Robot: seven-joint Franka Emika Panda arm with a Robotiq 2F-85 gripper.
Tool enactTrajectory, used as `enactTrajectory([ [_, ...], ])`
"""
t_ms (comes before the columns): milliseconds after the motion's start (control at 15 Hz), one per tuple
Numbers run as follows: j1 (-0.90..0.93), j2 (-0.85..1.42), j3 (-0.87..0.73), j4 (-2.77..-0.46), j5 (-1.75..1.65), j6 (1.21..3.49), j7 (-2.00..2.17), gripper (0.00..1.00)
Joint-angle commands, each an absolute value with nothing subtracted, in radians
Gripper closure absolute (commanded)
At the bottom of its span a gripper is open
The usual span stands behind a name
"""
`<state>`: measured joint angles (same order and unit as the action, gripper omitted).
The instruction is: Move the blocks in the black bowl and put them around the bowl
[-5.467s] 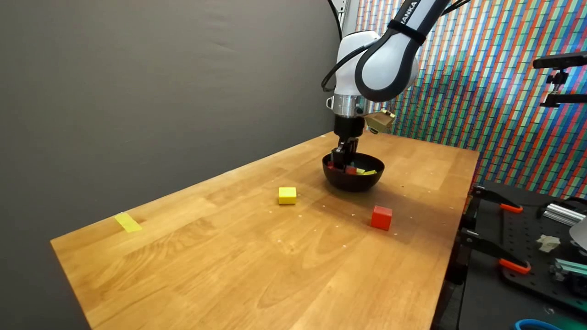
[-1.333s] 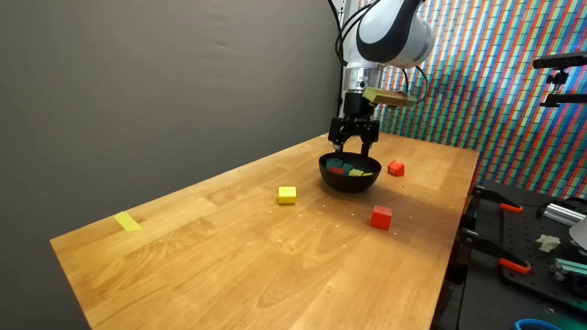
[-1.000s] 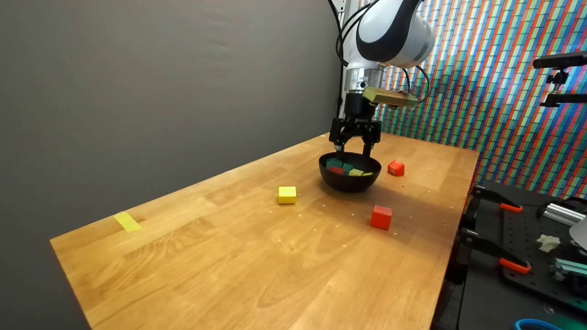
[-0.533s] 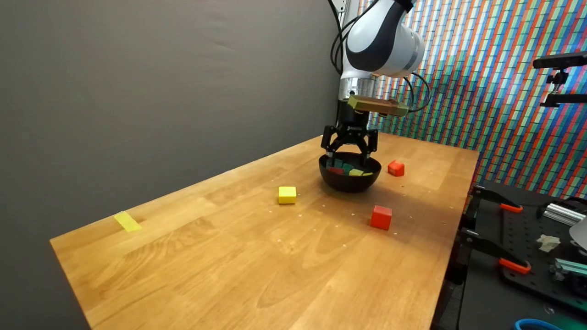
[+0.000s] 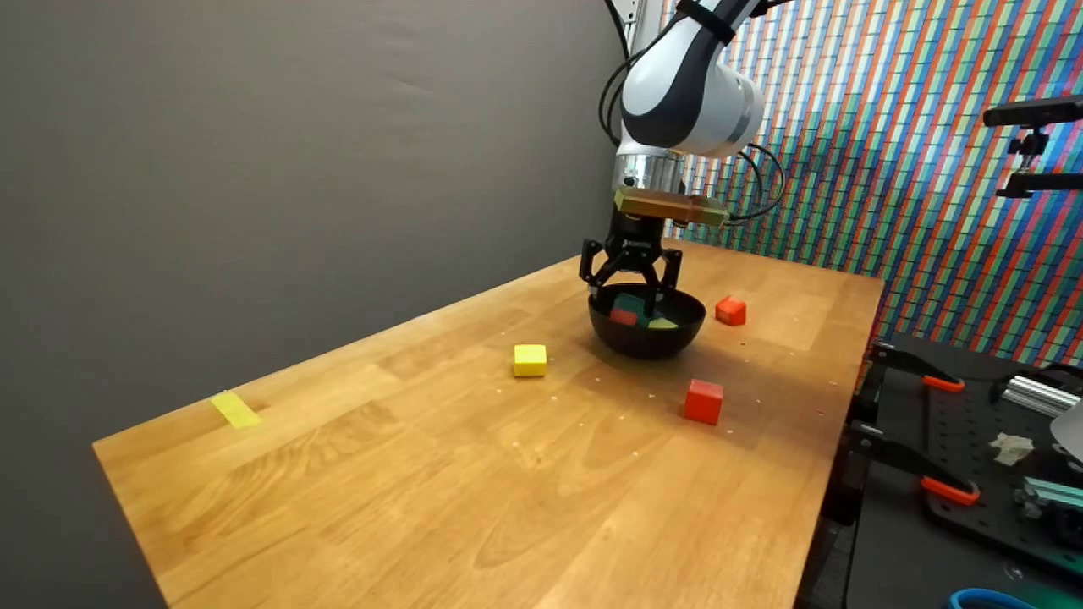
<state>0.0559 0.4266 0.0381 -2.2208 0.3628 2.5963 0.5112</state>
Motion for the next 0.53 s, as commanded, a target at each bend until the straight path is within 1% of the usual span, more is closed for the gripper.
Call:
enactTrajectory([
  [0,0.085,0.446,-0.003,-2.215,0.362,2.657,0.574,0.47],
  [67,0.088,0.447,-0.011,-2.218,0.359,2.669,0.584,0.55],
  [267,0.090,0.454,-0.023,-2.221,0.360,2.685,0.608,0.50],
  [333,0.091,0.456,-0.023,-2.220,0.360,2.685,0.614,0.44],
  [400,0.093,0.457,-0.024,-2.220,0.357,2.685,0.621,0.42],
  [467,0.093,0.460,-0.024,-2.218,0.356,2.685,0.626,0.34],
])
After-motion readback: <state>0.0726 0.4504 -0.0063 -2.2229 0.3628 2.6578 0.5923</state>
